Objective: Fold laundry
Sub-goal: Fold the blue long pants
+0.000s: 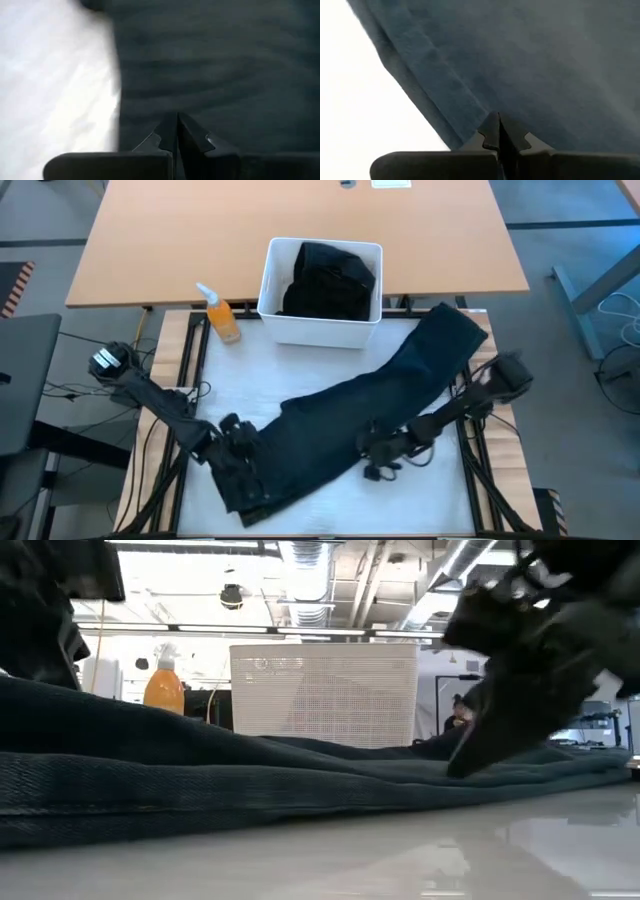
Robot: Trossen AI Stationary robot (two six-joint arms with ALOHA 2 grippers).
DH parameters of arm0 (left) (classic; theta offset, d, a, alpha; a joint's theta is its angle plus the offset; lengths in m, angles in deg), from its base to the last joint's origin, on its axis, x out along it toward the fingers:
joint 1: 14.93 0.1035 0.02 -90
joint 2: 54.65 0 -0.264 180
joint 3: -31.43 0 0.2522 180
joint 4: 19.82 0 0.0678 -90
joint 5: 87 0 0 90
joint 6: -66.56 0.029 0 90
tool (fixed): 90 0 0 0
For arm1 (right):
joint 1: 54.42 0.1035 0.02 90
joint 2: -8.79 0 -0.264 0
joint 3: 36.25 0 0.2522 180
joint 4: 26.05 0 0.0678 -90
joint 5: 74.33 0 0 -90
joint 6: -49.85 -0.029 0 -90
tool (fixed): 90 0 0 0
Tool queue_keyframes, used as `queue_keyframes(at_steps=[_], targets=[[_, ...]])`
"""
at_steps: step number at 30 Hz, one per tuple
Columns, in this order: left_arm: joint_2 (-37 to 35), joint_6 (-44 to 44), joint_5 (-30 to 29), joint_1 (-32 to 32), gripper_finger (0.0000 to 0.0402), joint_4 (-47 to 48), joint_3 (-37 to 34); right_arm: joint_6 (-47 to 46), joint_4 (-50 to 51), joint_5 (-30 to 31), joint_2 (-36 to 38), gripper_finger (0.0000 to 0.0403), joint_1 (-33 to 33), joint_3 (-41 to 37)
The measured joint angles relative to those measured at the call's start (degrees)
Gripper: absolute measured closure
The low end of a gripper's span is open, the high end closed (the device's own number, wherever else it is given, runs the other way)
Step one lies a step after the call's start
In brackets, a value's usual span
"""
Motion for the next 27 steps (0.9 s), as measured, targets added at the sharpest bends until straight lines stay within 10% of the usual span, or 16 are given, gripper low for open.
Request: queue_keyframes(at_steps=[12,21,27], targets=[[21.3,-9.2,4.1,-8.3,0.0401,-26.2,0.6,-2.9,-8.5,11.3,12.9,0.0385,0.5,-3.6],[24.3,-27.7,-0.1,-16.2,0.0401,-17.8,7.1,-6.4,-14.9,23.7,-0.9,0.0385,-5.0,0.1],[24.3,-33.4,2.1,-18.6,0.0401,-5.0,12.3,1.2,-30.8,21.7,-15.5,0.0385,-10.8,6.2]])
